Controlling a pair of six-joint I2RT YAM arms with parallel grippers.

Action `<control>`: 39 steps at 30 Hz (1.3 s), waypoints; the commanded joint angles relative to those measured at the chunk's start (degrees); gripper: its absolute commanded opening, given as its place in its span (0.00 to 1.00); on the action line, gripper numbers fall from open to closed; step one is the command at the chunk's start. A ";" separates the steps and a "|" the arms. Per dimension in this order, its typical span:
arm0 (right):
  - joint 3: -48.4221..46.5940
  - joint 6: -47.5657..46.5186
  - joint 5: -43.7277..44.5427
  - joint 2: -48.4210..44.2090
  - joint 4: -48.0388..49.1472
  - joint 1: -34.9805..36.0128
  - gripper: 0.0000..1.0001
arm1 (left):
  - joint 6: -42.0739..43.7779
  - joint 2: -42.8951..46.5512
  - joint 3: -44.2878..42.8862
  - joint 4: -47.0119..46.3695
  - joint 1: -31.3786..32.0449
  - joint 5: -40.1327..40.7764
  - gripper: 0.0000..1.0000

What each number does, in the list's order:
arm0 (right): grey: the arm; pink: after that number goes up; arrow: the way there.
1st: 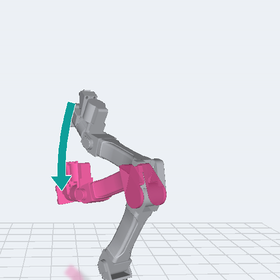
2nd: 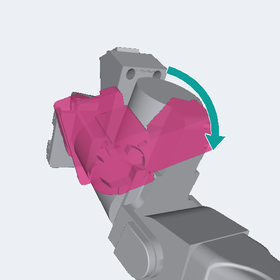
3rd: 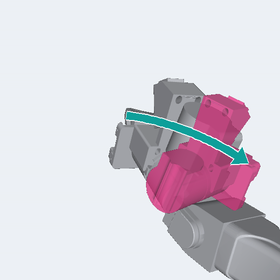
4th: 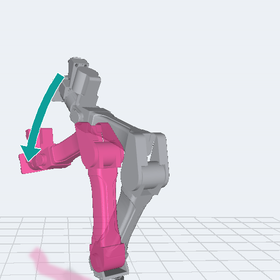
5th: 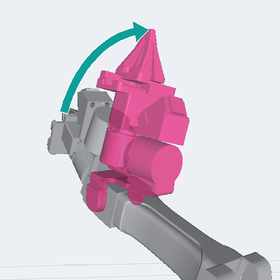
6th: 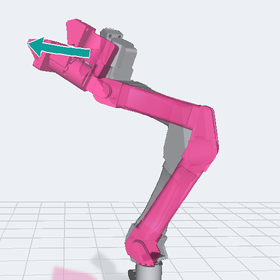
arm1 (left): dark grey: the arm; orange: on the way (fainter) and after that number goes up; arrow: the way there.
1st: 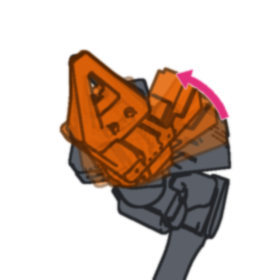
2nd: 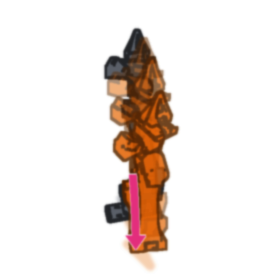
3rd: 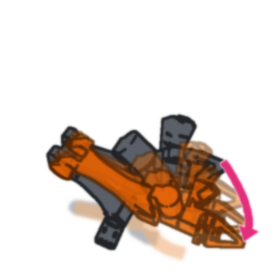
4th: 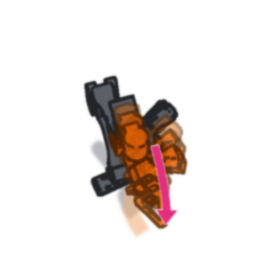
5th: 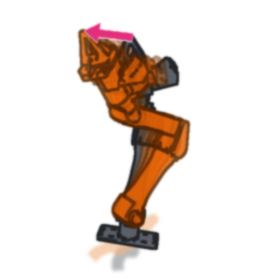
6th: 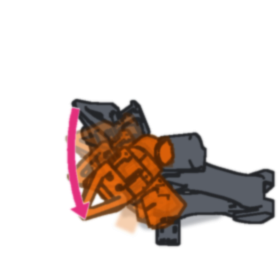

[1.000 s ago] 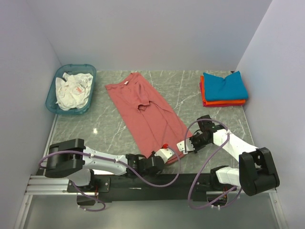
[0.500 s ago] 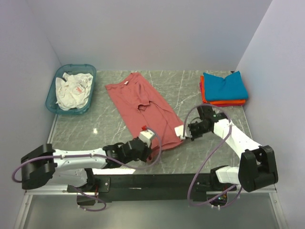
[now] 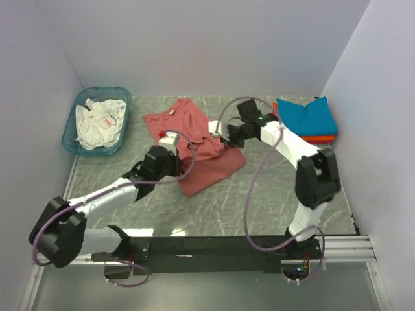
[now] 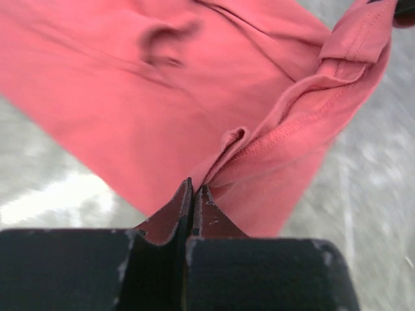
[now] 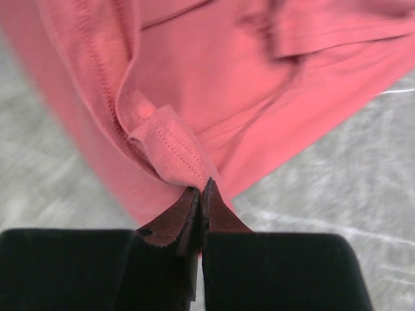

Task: Fold and stack the t-shirts
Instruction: Fold the tshirt

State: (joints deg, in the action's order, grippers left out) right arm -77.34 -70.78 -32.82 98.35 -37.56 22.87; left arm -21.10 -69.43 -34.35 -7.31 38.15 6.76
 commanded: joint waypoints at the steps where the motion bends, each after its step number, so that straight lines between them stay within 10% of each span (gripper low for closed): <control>1: -9.12 10.39 4.16 8.75 4.77 1.73 0.00 | 2.03 -3.16 -3.87 -4.46 -6.76 -6.32 0.01; 13: -31.02 20.51 11.90 25.84 9.78 2.79 0.00 | 0.98 -18.81 -16.80 -3.41 -16.35 -8.17 0.01; 39: -37.27 22.09 14.89 32.26 11.28 4.28 0.00 | -0.17 -20.39 -17.07 -0.78 -18.29 -10.37 0.01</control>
State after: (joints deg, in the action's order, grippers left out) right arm -111.92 -49.56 -18.74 129.64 -27.83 26.55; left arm -20.71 -90.80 -51.22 -7.81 20.05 -2.79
